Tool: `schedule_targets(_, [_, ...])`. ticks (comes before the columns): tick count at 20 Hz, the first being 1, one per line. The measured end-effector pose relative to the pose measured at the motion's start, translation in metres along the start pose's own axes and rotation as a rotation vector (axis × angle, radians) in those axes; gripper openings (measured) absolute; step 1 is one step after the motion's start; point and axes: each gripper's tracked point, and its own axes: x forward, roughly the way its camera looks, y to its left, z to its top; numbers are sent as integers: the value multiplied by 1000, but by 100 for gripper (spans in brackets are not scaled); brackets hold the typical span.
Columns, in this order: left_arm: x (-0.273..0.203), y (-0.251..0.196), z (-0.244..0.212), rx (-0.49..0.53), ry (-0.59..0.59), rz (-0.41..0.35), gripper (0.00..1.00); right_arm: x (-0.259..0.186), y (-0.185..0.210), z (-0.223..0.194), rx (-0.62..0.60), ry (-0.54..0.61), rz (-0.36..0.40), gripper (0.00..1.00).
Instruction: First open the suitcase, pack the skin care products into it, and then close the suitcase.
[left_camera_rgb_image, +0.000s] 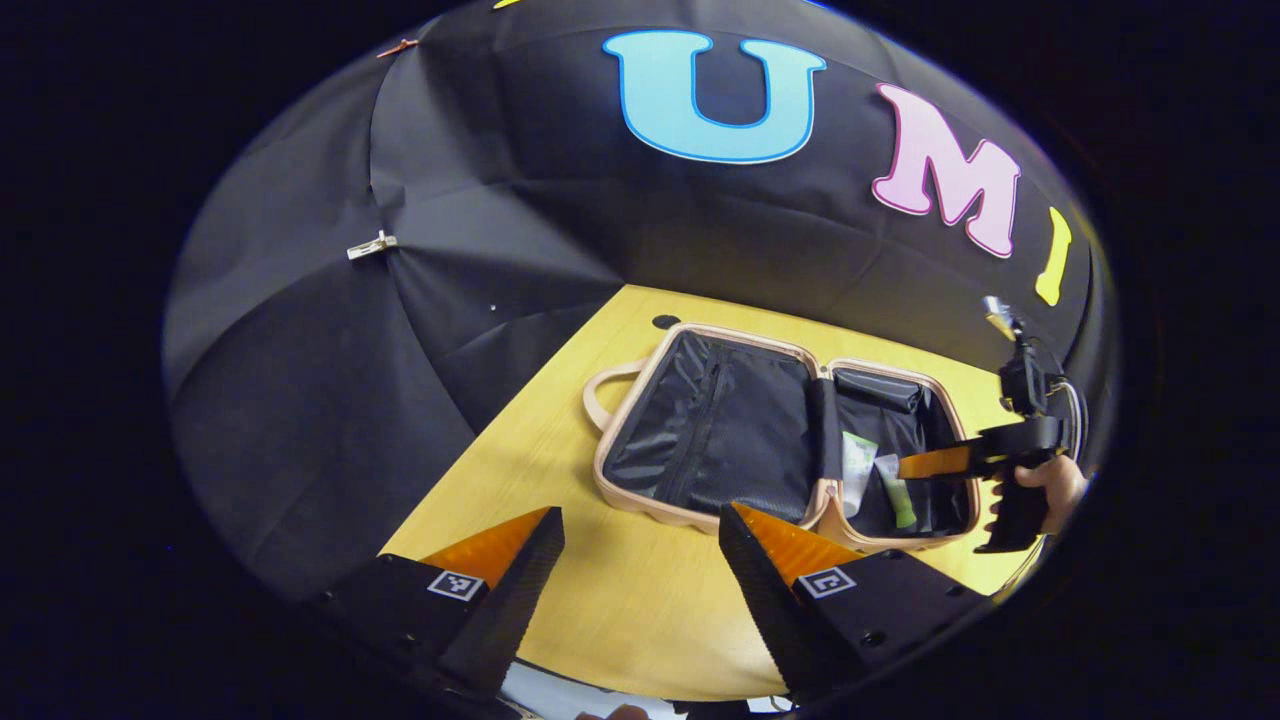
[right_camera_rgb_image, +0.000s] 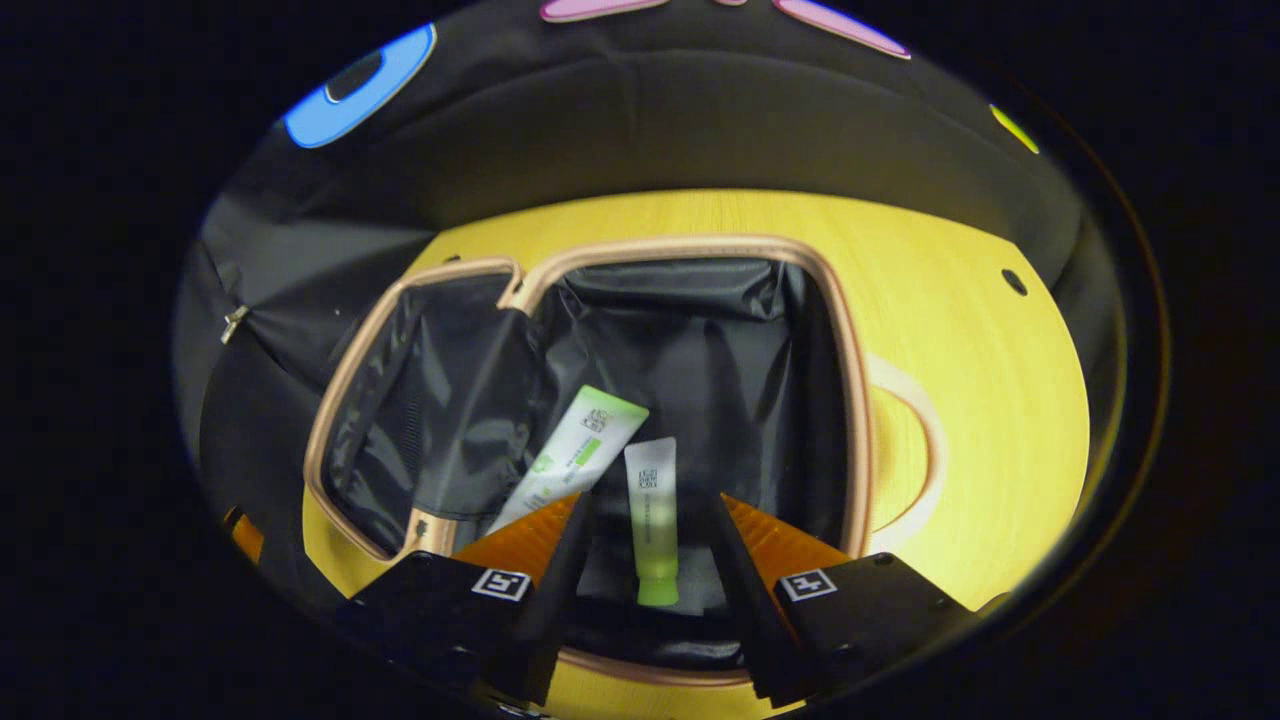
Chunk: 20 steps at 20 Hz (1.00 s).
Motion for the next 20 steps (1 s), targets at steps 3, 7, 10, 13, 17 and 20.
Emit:
schedule_targets(3, [32, 22, 17, -29, -22, 13, 98, -44, -8, 19, 0, -107, 26, 83])
schedule_targets(7, [93, 58, 48, -91, -34, 17, 98, -106, -44, 34, 33, -244, -5, 98])
schedule_targets(10, [142, 69, 65, -202, 3, -28, 98, -150, -79, 28, 55, -311, -58, 97])
schedule_targets(13, [186, 66, 66, -288, 71, -92, 96, -191, -114, 13, 69, -362, -134, 98])
schedule_targets(17, [227, 58, 56, -380, 176, -133, 89, -224, -148, -16, 97, -354, -214, 97])
schedule_targets(20, [243, 57, 46, -465, 233, -140, 82, -234, -155, -30, 171, -325, -210, 97])
